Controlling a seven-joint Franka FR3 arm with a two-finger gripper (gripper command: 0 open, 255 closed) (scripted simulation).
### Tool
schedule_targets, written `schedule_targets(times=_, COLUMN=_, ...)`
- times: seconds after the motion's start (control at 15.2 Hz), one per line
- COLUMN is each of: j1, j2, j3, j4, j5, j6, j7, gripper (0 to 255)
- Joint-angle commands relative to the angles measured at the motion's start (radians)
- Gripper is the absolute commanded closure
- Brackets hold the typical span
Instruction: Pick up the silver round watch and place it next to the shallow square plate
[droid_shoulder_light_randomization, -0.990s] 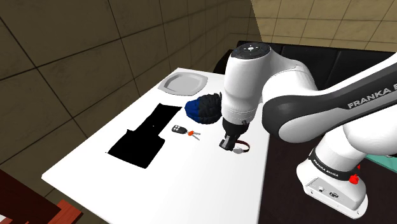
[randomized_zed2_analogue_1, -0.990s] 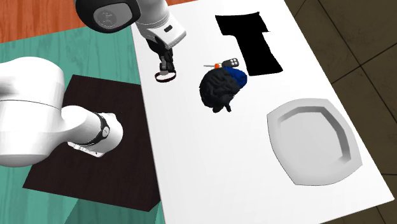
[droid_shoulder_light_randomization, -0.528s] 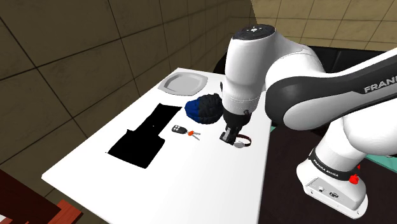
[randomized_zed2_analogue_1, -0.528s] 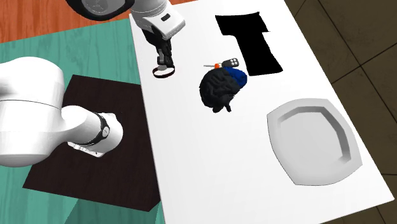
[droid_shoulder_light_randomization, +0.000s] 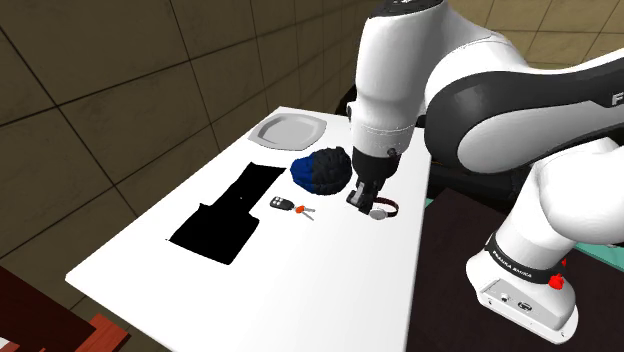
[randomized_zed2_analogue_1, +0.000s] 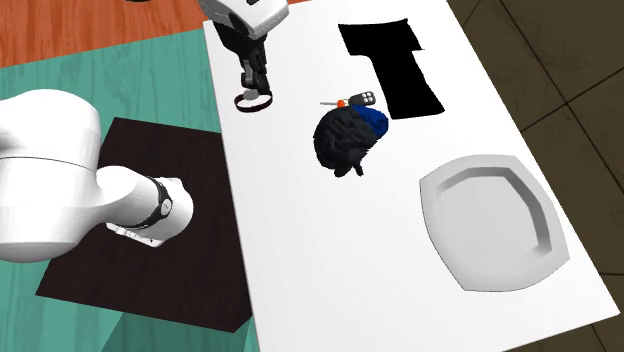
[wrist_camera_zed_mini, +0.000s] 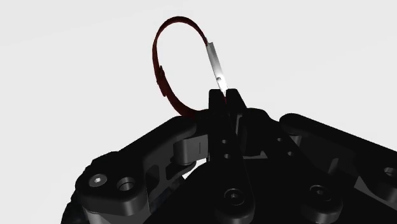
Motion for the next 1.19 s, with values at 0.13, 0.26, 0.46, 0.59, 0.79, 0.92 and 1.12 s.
schedule_targets(times=0.13, j1=0.000, j2=-0.021, j3=-0.019, j4=0.039, j5=-0.010, j6=-0.061, j7=-0.004, gripper=255)
schedule_targets(times=0.26, j1=-0.001, j2=-0.030, j3=-0.027, j4=0.059, j5=-0.015, j6=-0.089, j7=-0.007, gripper=255)
schedule_targets(times=0.46, j1=-0.044, j2=-0.015, j3=-0.086, j4=0.049, j5=-0.055, j6=-0.066, j7=-0.080, gripper=255)
schedule_targets(times=0.59, j1=-0.075, j2=0.003, j3=-0.124, j4=0.049, j5=-0.083, j6=-0.050, j7=-0.128, gripper=255)
schedule_targets(times=0.79, j1=-0.123, j2=0.039, j3=-0.178, j4=0.058, j5=-0.125, j6=-0.023, j7=-0.196, gripper=255)
schedule_targets(times=0.92, j1=-0.154, j2=0.069, j3=-0.212, j4=0.070, j5=-0.153, j6=-0.005, j7=-0.240, gripper=255)
schedule_targets(times=1.12, j1=-0.201, j2=0.123, j3=-0.261, j4=0.099, j5=-0.193, j6=0.022, j7=-0.302, gripper=255)
